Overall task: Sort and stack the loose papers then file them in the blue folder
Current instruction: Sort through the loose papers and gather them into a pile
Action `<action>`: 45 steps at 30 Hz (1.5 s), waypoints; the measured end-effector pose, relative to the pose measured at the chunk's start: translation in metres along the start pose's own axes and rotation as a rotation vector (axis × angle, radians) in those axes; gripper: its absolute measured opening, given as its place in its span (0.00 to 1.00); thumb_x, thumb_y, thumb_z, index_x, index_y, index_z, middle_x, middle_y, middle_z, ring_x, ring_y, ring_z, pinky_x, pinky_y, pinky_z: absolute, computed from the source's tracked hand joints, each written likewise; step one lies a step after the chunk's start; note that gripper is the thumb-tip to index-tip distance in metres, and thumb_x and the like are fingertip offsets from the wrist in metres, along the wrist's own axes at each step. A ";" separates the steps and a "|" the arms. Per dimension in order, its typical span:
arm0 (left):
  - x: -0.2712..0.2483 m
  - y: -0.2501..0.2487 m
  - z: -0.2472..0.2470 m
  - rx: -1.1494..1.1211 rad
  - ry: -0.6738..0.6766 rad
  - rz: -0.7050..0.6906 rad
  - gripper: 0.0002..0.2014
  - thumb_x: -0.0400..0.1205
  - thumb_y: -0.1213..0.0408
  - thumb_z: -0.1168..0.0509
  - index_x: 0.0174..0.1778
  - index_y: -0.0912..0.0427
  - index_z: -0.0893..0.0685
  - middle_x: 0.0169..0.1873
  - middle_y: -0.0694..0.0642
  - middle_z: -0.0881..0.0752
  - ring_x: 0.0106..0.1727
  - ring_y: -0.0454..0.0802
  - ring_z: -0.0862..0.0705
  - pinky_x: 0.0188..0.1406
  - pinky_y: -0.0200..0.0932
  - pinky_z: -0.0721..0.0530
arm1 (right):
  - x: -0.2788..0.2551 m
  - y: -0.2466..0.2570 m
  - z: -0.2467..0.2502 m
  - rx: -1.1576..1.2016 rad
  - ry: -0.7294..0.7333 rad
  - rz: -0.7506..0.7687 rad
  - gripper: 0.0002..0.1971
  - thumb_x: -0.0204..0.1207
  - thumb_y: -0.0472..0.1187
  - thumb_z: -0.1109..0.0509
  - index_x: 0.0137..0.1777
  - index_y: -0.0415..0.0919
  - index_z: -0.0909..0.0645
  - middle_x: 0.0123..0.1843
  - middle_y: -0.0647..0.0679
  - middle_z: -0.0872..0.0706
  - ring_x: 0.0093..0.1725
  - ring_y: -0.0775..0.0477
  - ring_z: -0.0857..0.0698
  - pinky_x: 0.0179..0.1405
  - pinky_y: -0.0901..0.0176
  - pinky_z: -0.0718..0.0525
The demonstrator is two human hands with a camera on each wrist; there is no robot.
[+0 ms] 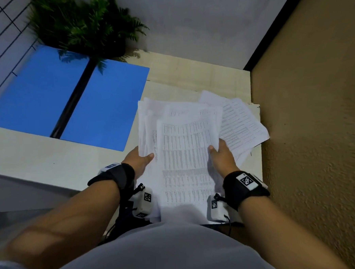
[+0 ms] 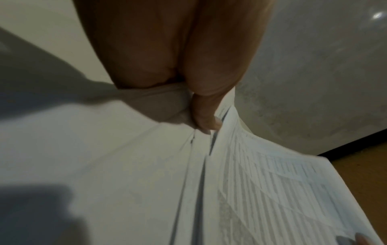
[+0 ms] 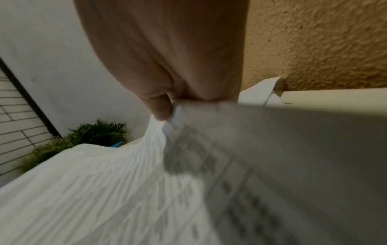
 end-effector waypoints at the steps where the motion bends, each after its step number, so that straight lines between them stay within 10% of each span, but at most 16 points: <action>1: -0.001 0.000 0.000 -0.013 -0.014 0.002 0.25 0.86 0.56 0.35 0.79 0.58 0.26 0.72 0.56 0.17 0.71 0.58 0.19 0.64 0.44 0.25 | 0.004 -0.005 -0.006 -0.065 0.067 -0.019 0.21 0.89 0.46 0.45 0.79 0.41 0.32 0.74 0.41 0.26 0.70 0.39 0.23 0.68 0.54 0.24; 6: -0.006 -0.004 -0.001 -0.087 -0.037 0.074 0.30 0.84 0.48 0.34 0.78 0.62 0.25 0.73 0.56 0.19 0.73 0.60 0.21 0.71 0.49 0.25 | 0.018 0.001 -0.013 -0.142 0.154 -0.019 0.23 0.87 0.44 0.40 0.80 0.43 0.35 0.67 0.42 0.24 0.63 0.39 0.21 0.60 0.55 0.24; 9: -0.009 -0.005 -0.004 -0.121 -0.008 0.071 0.35 0.79 0.39 0.31 0.77 0.57 0.25 0.71 0.52 0.18 0.72 0.55 0.20 0.71 0.50 0.25 | 0.018 0.006 -0.005 0.053 -0.050 -0.024 0.23 0.86 0.30 0.42 0.80 0.41 0.39 0.62 0.48 0.26 0.58 0.49 0.24 0.56 0.61 0.28; 14: -0.008 0.000 -0.008 -0.150 0.041 0.031 0.25 0.77 0.65 0.24 0.70 0.53 0.21 0.62 0.51 0.13 0.64 0.53 0.15 0.67 0.50 0.19 | 0.016 -0.006 -0.026 0.082 -0.066 -0.050 0.19 0.87 0.34 0.43 0.77 0.39 0.29 0.73 0.42 0.22 0.72 0.43 0.23 0.74 0.54 0.28; 18: 0.000 0.015 -0.003 -0.237 0.000 0.074 0.22 0.79 0.72 0.30 0.67 0.51 0.21 0.64 0.58 0.13 0.67 0.62 0.16 0.74 0.63 0.24 | 0.018 -0.031 0.034 0.072 -0.564 -0.316 0.25 0.80 0.42 0.30 0.75 0.40 0.29 0.74 0.37 0.26 0.73 0.37 0.26 0.73 0.40 0.26; 21: 0.000 0.014 -0.005 -0.279 0.008 0.065 0.22 0.82 0.76 0.34 0.68 0.50 0.22 0.65 0.58 0.14 0.67 0.62 0.17 0.72 0.60 0.23 | 0.022 -0.056 0.060 0.122 -0.621 -0.538 0.35 0.74 0.47 0.25 0.76 0.35 0.34 0.73 0.36 0.27 0.70 0.35 0.24 0.71 0.41 0.26; 26: 0.000 0.011 -0.007 -0.224 0.020 0.066 0.22 0.84 0.75 0.36 0.72 0.53 0.23 0.64 0.58 0.14 0.66 0.62 0.16 0.71 0.64 0.20 | 0.044 -0.060 0.034 0.596 -0.358 -0.408 0.25 0.63 0.39 0.17 0.61 0.37 0.16 0.58 0.46 0.11 0.51 0.43 0.12 0.61 0.50 0.15; 32: -0.002 0.009 -0.008 -0.187 0.020 0.059 0.22 0.85 0.75 0.36 0.74 0.56 0.23 0.63 0.57 0.14 0.64 0.60 0.16 0.63 0.52 0.19 | 0.039 -0.061 0.035 0.199 -0.153 -0.448 0.26 0.74 0.46 0.22 0.68 0.33 0.20 0.64 0.41 0.14 0.63 0.36 0.15 0.64 0.53 0.19; 38: 0.003 0.014 -0.009 -0.235 0.036 0.063 0.23 0.84 0.77 0.37 0.74 0.54 0.23 0.64 0.57 0.14 0.66 0.60 0.16 0.67 0.55 0.20 | 0.020 -0.044 0.061 0.185 -0.261 -0.337 0.20 0.81 0.34 0.31 0.72 0.30 0.23 0.59 0.39 0.16 0.59 0.40 0.17 0.66 0.48 0.17; 41: 0.005 0.015 -0.009 -0.277 0.050 0.063 0.24 0.84 0.78 0.37 0.74 0.53 0.24 0.64 0.56 0.14 0.65 0.59 0.17 0.66 0.52 0.21 | -0.001 -0.015 0.093 0.114 -0.449 -0.140 0.18 0.83 0.30 0.37 0.71 0.34 0.22 0.59 0.40 0.16 0.55 0.46 0.19 0.49 0.64 0.22; 45: 0.009 0.020 -0.009 -0.300 0.075 0.060 0.25 0.83 0.79 0.37 0.72 0.51 0.22 0.66 0.55 0.14 0.68 0.59 0.17 0.73 0.60 0.24 | -0.035 0.044 0.143 -0.018 -0.710 0.142 0.15 0.82 0.32 0.37 0.67 0.35 0.19 0.59 0.37 0.12 0.58 0.39 0.15 0.49 0.61 0.27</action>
Point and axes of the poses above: each hand's wrist, its own x-axis towards the middle knuckle, its own z-axis out of the back of the hand, y = z × x, the point moved 6 cm from there along x, towards the middle knuckle
